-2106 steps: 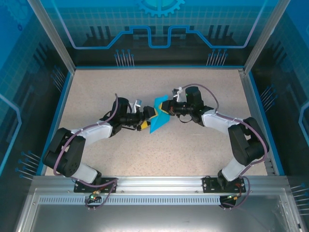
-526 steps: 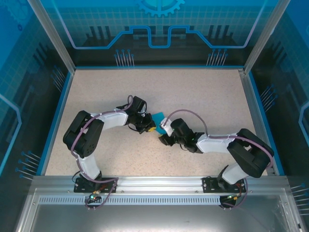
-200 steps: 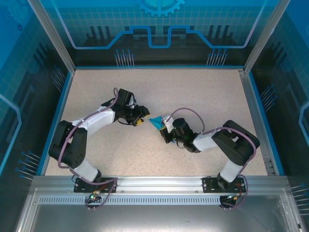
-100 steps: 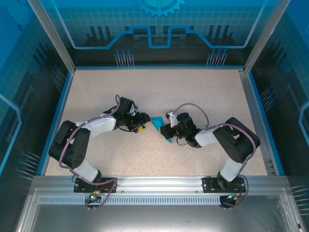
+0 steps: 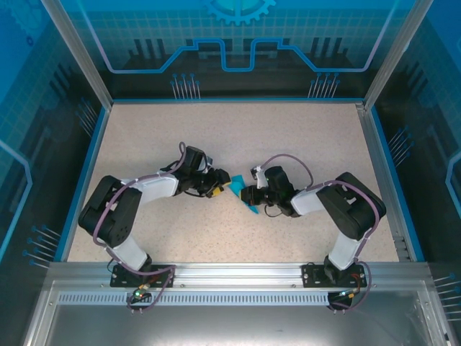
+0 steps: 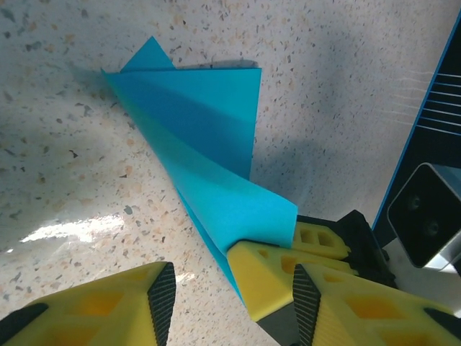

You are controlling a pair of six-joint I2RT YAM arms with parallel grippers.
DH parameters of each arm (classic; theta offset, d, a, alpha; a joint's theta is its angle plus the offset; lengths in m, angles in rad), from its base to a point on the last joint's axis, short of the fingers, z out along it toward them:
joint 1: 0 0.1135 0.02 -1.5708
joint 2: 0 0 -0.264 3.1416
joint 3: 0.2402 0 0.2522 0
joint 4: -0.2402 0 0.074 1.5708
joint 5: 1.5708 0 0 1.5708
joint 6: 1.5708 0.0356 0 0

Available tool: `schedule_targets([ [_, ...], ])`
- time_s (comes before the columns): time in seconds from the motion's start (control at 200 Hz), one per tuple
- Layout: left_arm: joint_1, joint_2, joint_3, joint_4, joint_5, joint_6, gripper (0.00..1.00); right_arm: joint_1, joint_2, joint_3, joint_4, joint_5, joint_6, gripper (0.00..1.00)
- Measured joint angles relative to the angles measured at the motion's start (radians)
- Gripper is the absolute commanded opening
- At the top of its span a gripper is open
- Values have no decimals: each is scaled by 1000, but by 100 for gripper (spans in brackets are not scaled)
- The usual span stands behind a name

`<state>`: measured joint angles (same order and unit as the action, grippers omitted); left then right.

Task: Fold a paper plane with a square sheet of paper (pick it up from the middle)
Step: Fold the wing for the fifth time at the center of the table.

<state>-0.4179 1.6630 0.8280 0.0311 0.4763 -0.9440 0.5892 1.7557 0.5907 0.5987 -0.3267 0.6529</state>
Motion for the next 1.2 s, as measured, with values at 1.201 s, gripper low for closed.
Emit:
schedule_targets([
  [1.201,-48,167,152,-54,26,53,35,-42,-5,-2,-37,-78,55,32],
])
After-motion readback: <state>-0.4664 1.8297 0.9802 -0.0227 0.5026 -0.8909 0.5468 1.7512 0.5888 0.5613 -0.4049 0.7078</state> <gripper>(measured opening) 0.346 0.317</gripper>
